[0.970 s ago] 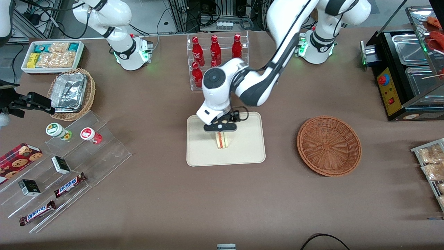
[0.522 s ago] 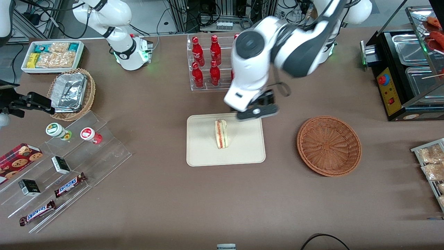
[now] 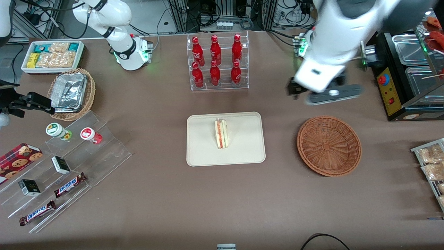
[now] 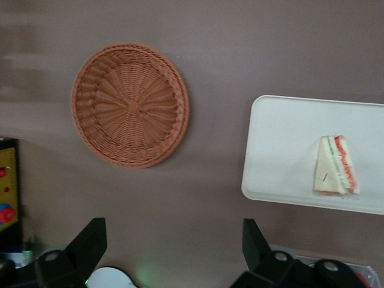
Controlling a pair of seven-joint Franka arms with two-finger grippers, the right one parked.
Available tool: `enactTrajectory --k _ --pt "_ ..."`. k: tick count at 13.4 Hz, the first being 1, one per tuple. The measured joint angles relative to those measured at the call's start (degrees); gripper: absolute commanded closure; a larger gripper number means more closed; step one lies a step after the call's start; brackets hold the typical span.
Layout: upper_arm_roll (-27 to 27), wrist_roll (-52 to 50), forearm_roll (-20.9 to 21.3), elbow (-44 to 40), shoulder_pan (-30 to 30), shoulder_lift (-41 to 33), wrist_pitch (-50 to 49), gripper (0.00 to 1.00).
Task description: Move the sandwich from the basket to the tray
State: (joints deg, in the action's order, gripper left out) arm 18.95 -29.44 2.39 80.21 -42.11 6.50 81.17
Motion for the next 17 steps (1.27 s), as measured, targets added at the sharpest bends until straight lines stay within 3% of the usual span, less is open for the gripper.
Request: enactTrajectory --k 4,13,15,17 --pt "7.05 7.93 -0.29 0.46 0.09 -2.91 -1.09 0.00" --pt "15.70 18.16 -0.75 0.72 0.06 -3.97 -2.96 0.00" --pt "15.74 18.46 -1.44 0.71 0.28 -4.30 -3.17 0.00" --pt "11.72 18.49 -3.87 0.74 4.70 -4.30 -3.18 0.00"
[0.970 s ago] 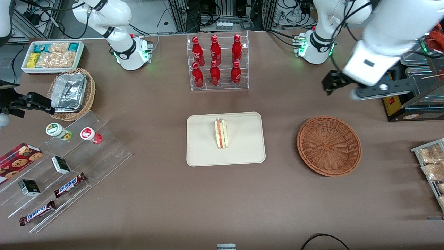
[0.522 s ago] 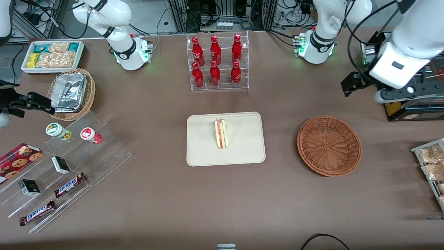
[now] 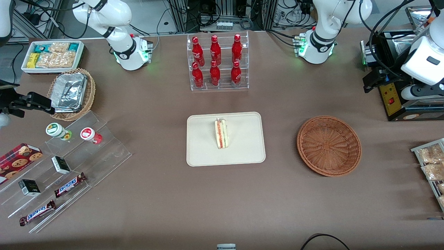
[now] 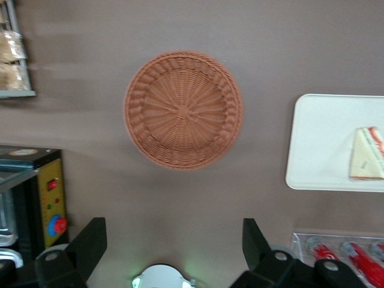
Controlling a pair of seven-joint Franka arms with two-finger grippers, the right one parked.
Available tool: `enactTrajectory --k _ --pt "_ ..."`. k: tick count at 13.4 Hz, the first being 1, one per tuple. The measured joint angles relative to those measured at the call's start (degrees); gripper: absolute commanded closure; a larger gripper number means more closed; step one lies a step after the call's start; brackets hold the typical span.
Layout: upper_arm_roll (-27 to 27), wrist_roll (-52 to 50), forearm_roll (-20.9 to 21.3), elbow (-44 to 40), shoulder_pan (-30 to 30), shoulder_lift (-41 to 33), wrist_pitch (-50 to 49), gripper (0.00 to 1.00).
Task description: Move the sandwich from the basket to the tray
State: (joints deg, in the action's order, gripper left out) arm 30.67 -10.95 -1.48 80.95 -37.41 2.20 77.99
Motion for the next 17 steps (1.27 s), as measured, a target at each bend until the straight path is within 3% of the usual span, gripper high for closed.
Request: enactTrajectory --k 5,7,17 --pt "-24.63 0.01 -0.89 -0.01 23.57 -0.24 -0.01 0.00" --pt "-30.87 0.10 -0.83 0.08 30.16 -0.87 -0.11 0.00" --pt "-32.03 2.38 -0.62 3.89 31.70 -4.38 -0.08 0.00"
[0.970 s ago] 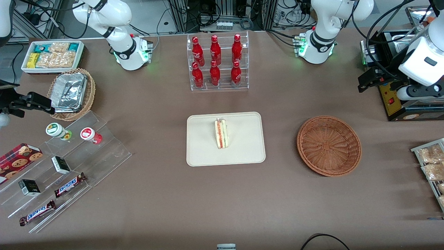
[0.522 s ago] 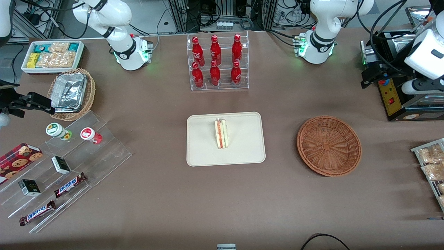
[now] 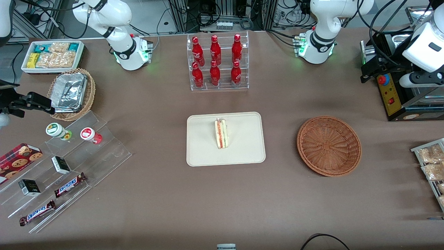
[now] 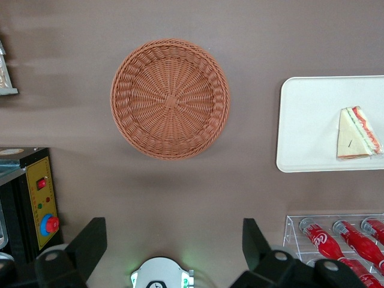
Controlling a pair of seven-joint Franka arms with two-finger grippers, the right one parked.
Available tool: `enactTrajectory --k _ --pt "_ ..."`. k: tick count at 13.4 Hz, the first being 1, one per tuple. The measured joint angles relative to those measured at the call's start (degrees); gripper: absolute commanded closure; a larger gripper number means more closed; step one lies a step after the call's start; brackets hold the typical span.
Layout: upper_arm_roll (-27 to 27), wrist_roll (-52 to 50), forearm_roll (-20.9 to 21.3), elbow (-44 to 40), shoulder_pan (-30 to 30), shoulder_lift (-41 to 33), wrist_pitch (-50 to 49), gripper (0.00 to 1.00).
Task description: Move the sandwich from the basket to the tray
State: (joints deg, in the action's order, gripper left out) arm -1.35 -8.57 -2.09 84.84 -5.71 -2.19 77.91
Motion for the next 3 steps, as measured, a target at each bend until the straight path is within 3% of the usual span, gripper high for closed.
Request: enactTrajectory --k 3 --pt "-0.10 0.29 3.30 -0.11 0.03 0.26 0.00 0.00"
